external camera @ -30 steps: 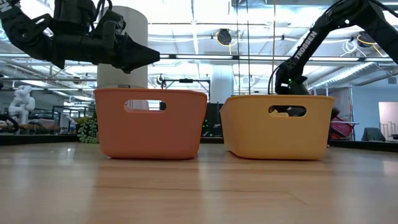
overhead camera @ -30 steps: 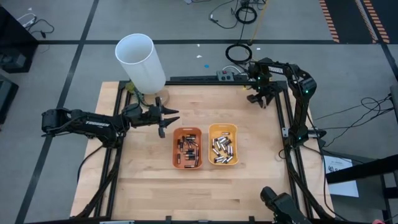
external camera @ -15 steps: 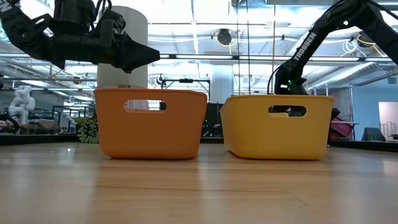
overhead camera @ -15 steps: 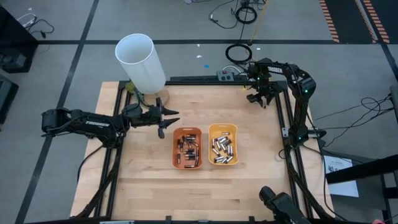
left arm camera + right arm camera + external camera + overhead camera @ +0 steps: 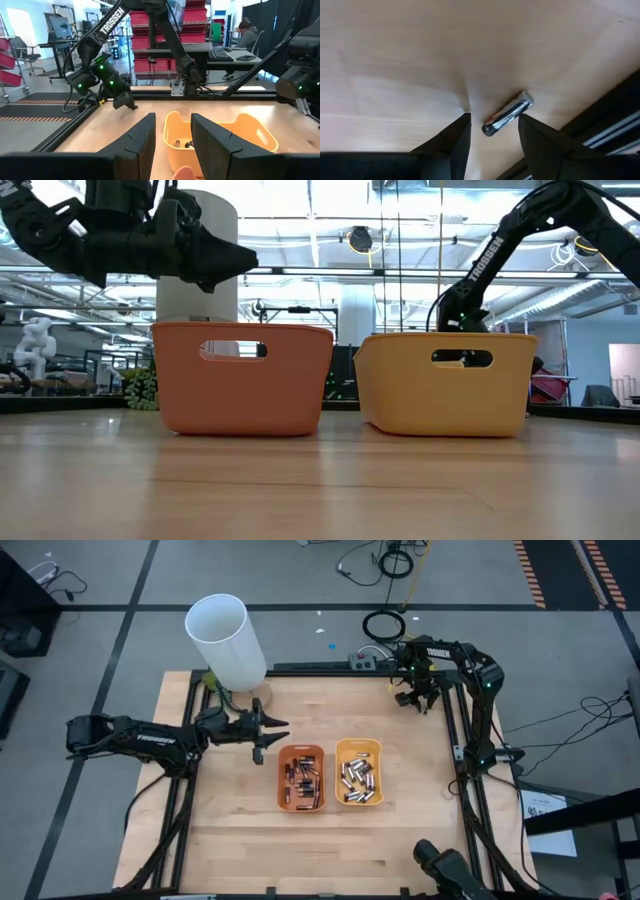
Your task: Sort batteries
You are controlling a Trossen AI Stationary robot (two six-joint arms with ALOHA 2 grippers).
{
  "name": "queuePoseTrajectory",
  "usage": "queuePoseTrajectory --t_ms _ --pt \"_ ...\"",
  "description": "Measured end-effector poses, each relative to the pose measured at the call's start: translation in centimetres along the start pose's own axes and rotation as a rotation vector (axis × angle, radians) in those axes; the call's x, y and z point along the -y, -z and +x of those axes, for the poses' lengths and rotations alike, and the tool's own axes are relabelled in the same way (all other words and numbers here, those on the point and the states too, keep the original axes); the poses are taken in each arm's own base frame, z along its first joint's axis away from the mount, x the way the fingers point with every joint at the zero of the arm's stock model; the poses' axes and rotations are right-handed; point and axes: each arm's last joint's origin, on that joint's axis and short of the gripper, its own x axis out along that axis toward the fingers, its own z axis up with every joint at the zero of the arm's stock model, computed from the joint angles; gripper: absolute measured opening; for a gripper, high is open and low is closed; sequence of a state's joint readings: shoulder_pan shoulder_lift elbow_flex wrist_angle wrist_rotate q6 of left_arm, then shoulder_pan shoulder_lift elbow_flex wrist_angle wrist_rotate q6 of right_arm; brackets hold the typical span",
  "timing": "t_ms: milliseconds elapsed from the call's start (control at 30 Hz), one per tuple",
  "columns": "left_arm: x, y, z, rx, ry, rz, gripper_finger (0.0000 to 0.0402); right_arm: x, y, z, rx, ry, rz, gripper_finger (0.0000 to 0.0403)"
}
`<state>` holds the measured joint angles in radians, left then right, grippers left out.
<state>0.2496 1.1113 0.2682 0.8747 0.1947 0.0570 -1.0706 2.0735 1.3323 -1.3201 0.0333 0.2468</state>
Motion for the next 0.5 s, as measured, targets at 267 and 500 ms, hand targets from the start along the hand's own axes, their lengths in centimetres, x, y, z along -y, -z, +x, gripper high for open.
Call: queuePoseTrajectory --t_ms 267,500 --pt "0.06 -0.15 0.00 0.012 0.003 0.003 0.0135 -0.28 -0.53 0.10 0.040 -0.074 -0.063 0.0155" --pt "0.06 -0.14 0.00 0.011 0.003 0.003 0.0135 -0.92 -0.67 0.68 0.075 -0.120 -0.142 0.0107"
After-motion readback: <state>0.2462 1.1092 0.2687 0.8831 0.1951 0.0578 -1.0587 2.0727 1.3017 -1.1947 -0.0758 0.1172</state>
